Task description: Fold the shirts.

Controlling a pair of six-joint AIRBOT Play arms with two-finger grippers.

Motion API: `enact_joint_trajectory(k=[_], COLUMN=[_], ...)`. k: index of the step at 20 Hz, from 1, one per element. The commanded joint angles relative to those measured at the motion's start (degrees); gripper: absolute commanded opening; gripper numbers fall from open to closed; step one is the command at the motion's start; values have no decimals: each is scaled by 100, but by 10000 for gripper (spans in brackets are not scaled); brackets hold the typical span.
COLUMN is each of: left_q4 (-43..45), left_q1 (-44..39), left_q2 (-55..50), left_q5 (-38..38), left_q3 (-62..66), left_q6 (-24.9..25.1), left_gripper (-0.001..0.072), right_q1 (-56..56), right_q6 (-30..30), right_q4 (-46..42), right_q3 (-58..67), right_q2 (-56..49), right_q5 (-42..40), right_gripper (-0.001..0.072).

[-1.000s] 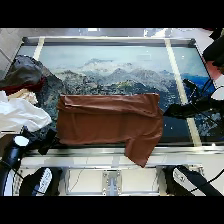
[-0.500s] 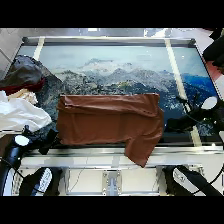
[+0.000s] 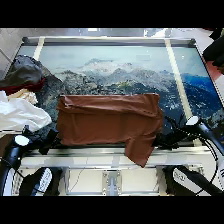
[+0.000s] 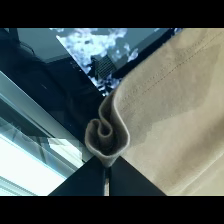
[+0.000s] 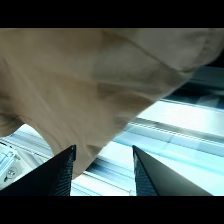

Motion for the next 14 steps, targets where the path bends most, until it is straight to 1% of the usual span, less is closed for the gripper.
enact_joint_trajectory(k=[1, 7, 11, 14], left_q4=[0, 0, 0, 2], left_q1=[7, 7, 7, 7], left_q2=[-2, -2, -2, -2], left_q5=[0, 0, 0, 2], left_q3=[2, 2, 2, 2], left_q6=[2, 2, 2, 2], left_gripper=[11, 11, 11, 11], right_q1=[2, 2, 2, 2], right_q6=[-63, -74, -101, -216], right_q4=[247, 284, 463, 577], right_q3=[-164, -164, -164, -164], right_q2=[-162, -352, -398, -398], right_q5=[-166, -267, -424, -518], right_gripper=[420, 412, 412, 411])
